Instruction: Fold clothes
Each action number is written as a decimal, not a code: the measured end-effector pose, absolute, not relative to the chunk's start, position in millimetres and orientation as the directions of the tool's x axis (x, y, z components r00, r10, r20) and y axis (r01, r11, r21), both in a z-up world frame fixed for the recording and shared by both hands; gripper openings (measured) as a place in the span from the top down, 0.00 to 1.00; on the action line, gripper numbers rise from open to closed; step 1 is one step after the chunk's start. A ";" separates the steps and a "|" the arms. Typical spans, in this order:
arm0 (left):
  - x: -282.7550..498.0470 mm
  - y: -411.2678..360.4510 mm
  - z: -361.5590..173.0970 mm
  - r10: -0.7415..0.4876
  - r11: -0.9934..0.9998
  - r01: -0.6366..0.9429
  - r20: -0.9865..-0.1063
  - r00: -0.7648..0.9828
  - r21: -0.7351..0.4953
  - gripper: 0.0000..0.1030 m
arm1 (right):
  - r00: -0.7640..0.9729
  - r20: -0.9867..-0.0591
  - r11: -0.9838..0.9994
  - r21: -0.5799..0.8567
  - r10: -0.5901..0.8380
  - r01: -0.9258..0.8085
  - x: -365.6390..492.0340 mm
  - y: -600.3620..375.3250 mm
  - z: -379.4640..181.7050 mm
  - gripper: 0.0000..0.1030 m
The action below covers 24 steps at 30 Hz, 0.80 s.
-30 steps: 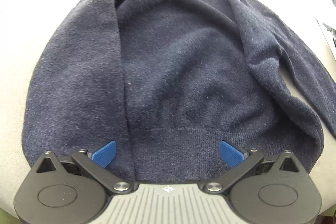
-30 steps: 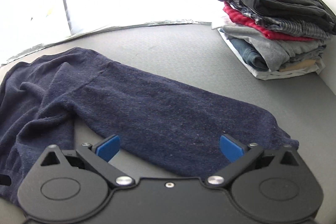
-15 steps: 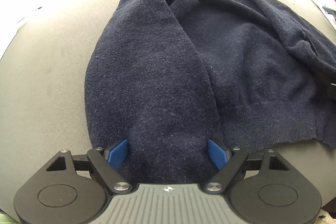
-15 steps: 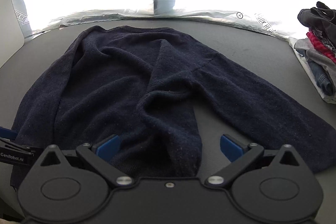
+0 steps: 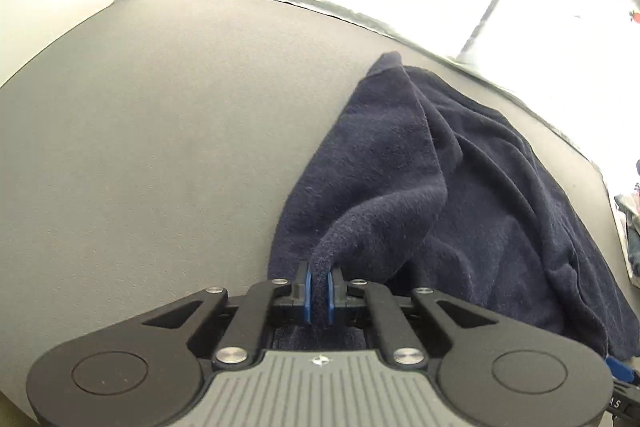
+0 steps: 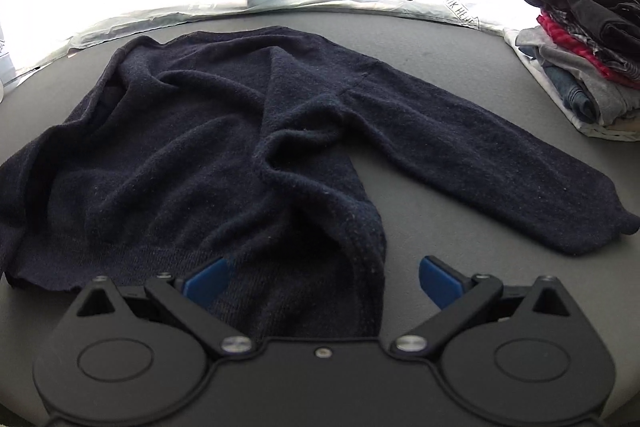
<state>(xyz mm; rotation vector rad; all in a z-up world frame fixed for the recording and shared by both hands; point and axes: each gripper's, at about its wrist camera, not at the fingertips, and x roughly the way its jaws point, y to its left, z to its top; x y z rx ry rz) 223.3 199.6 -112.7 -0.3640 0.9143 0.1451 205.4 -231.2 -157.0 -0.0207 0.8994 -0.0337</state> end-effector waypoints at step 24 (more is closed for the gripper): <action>209.2 307.3 -157.5 0.237 0.879 -0.475 -0.845 0.479 -0.023 0.17 | 0.613 -0.786 0.995 -0.095 -0.080 0.008 211.9 -187.4 -157.6 0.00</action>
